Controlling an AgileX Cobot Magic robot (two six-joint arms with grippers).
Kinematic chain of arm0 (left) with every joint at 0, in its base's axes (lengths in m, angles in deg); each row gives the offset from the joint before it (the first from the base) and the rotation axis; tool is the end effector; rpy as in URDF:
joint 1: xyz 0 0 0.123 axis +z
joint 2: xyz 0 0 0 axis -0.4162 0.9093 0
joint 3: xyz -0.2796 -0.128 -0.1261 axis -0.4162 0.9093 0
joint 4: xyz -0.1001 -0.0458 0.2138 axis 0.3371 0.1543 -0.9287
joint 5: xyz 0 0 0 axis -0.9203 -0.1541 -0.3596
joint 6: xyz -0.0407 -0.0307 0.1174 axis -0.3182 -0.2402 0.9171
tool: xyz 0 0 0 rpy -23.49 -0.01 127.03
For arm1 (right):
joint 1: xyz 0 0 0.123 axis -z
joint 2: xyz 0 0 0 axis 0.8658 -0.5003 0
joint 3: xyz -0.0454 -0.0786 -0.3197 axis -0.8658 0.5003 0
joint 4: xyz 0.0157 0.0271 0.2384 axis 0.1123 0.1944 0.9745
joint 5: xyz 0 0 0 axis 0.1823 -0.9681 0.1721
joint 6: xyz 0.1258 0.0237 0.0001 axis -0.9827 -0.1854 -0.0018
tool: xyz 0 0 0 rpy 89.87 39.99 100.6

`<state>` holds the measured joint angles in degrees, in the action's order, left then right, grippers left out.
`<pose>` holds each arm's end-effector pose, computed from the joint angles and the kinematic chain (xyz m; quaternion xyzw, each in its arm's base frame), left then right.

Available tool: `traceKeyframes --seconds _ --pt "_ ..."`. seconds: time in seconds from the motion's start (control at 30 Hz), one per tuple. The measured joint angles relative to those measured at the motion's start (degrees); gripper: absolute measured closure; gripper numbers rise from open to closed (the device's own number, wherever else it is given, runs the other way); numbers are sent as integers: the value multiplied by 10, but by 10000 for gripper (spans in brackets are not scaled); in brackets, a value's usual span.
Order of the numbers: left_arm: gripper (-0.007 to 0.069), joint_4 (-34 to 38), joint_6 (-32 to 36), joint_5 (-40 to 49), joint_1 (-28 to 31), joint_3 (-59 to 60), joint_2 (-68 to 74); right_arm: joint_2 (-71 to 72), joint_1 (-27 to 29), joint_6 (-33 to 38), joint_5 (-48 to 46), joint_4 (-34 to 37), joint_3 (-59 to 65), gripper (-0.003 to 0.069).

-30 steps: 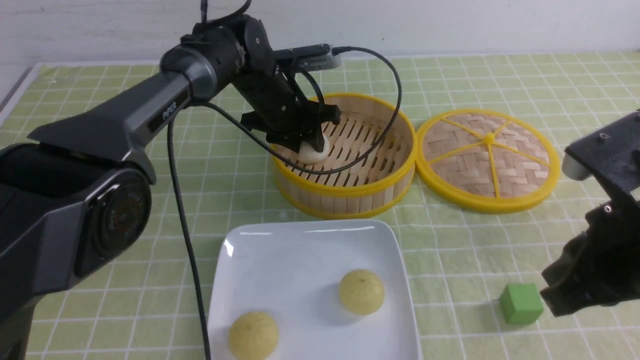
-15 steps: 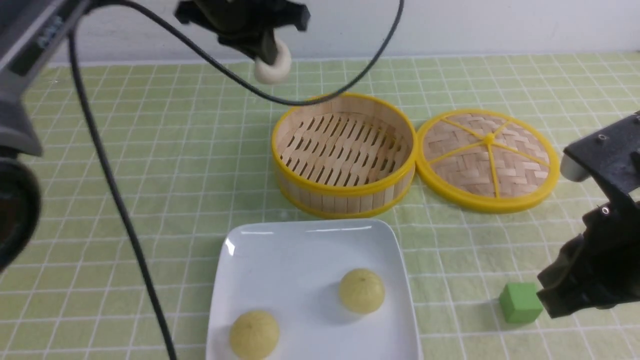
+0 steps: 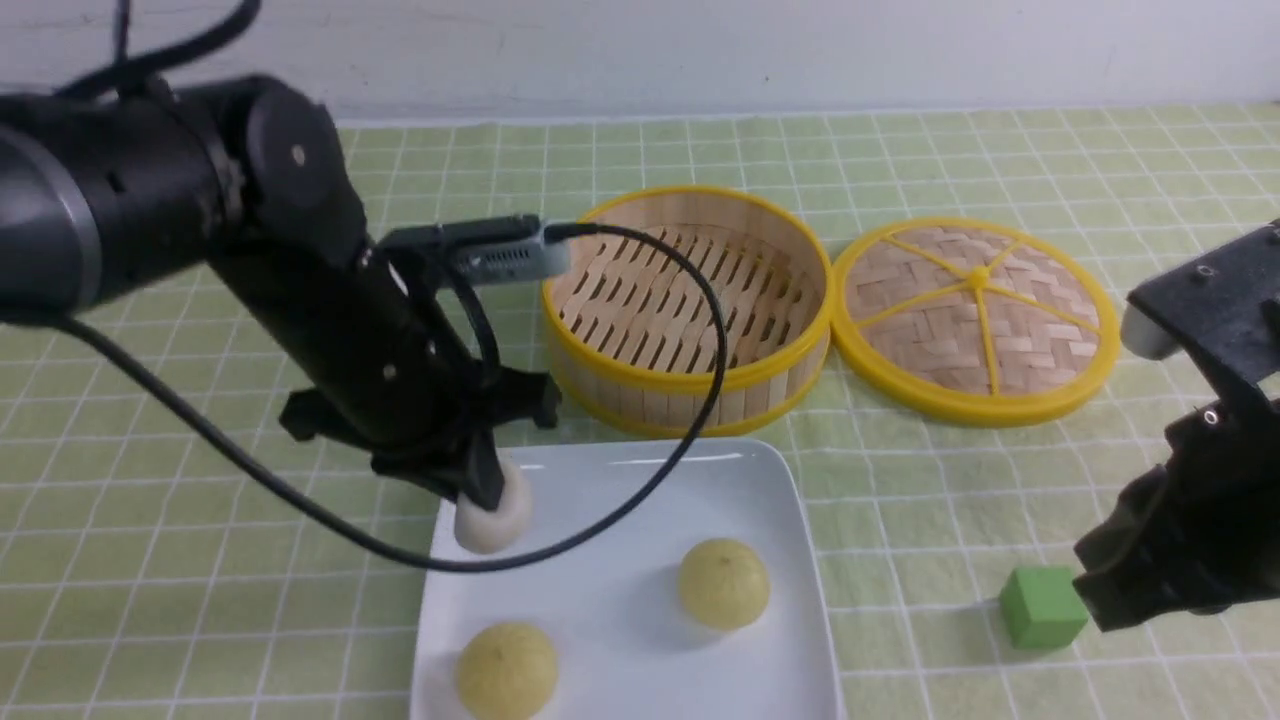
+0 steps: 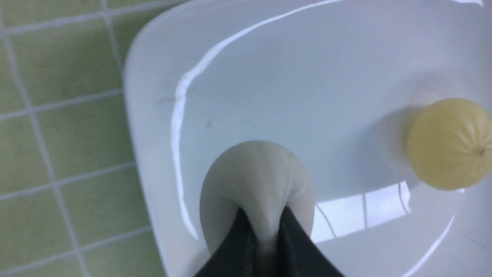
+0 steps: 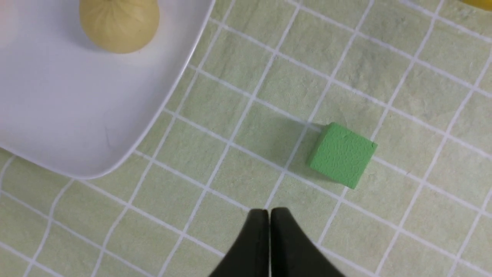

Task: Put the steamed buns into the plate on the green tablecloth.
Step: 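Carry the bun from the bamboo steamer to the plate with the left gripper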

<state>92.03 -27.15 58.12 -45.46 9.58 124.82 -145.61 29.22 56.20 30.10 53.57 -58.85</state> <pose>0.3029 -0.1458 0.2562 0.0958 0.9802 -0.1432 0.0975 0.1652 0.1054 0.3083 -0.2140 0.9441 0.1007 0.2298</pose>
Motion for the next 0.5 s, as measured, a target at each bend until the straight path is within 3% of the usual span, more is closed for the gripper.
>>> traceKeyframes --seconds 0.17,0.3,0.33,0.5 --pt "450 47 50 -74 0 28 27 14 0 0 -7 0 0 630" --pt "340 55 54 -86 0 29 44 47 0 -1 -37 0 0 627" --pt "282 58 54 -89 0 29 49 78 0 -10 -64 0 0 625" --pt "191 64 54 -98 0 29 52 167 0 -19 -117 0 0 621"
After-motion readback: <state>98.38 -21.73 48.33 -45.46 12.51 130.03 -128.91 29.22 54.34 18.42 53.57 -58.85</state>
